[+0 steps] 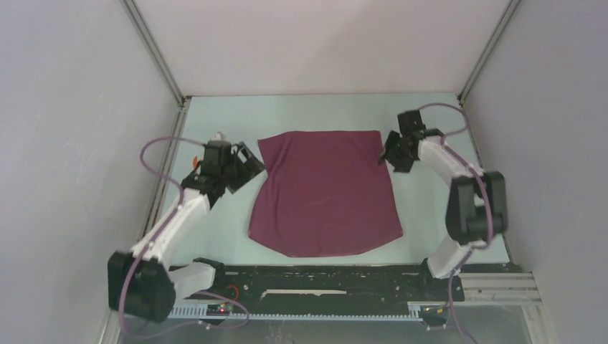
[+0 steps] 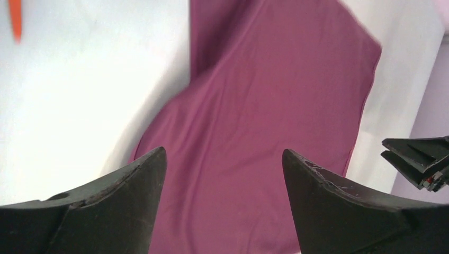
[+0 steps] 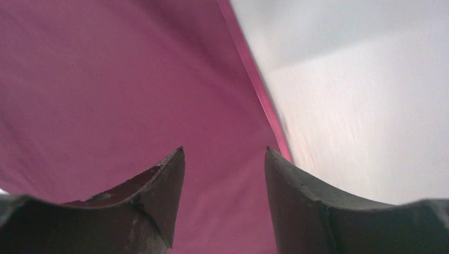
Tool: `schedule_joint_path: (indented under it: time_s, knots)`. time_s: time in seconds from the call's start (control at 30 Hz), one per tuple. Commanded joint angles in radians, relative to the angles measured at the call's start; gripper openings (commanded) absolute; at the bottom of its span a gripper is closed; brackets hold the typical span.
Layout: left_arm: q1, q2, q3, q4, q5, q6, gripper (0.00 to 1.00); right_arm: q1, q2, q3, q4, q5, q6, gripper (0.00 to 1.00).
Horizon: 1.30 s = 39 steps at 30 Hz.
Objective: Fold the napkin into a case and place the utensils inside
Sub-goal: Flatten out the crumpled napkin at the center of the board.
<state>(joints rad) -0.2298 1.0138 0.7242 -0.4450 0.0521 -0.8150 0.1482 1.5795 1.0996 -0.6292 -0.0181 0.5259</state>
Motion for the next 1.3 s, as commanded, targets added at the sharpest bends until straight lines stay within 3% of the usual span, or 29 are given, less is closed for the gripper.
schedule_joint_path:
  time_s: [0.0, 0.13, 0.17, 0.33, 0.53, 0.63, 0.87, 1.1, 1.27]
  knots:
    - [0.012, 0.284, 0.219, 0.148, -0.15, 0.098, 0.86, -0.017, 0.29, 0.339, 0.041, 0.008, -0.12, 0.64]
    - [0.027, 0.571, 0.434, 0.165, -0.215, 0.163, 0.84, -0.026, 0.51, 0.633, -0.048, 0.06, -0.197, 0.64]
    - [0.038, 0.699, 0.52, 0.158, -0.243, 0.161, 0.84, -0.029, 0.611, 0.77, -0.072, 0.052, -0.238, 0.64]
    - [0.049, 0.912, 0.697, 0.127, -0.176, 0.169, 0.84, -0.03, 0.744, 0.976, -0.139, 0.089, -0.317, 0.65]
    - [0.051, 0.993, 0.79, 0.126, -0.214, 0.209, 0.79, -0.053, 0.834, 1.09, -0.137, 0.046, -0.366, 0.67]
    - [0.056, 1.054, 0.857, 0.08, -0.182, 0.211, 0.7, -0.053, 0.893, 1.177, -0.176, 0.042, -0.382, 0.67]
    - [0.073, 1.137, 0.894, 0.044, -0.09, 0.143, 0.65, -0.04, 0.962, 1.266, -0.263, 0.033, -0.413, 0.65]
    - [0.08, 1.122, 0.862, 0.062, -0.094, 0.14, 0.77, -0.035, 1.018, 1.316, -0.336, -0.007, -0.449, 0.67]
    - [0.097, 1.185, 0.896, 0.062, -0.03, 0.108, 0.69, -0.04, 1.064, 1.381, -0.385, -0.046, -0.467, 0.64]
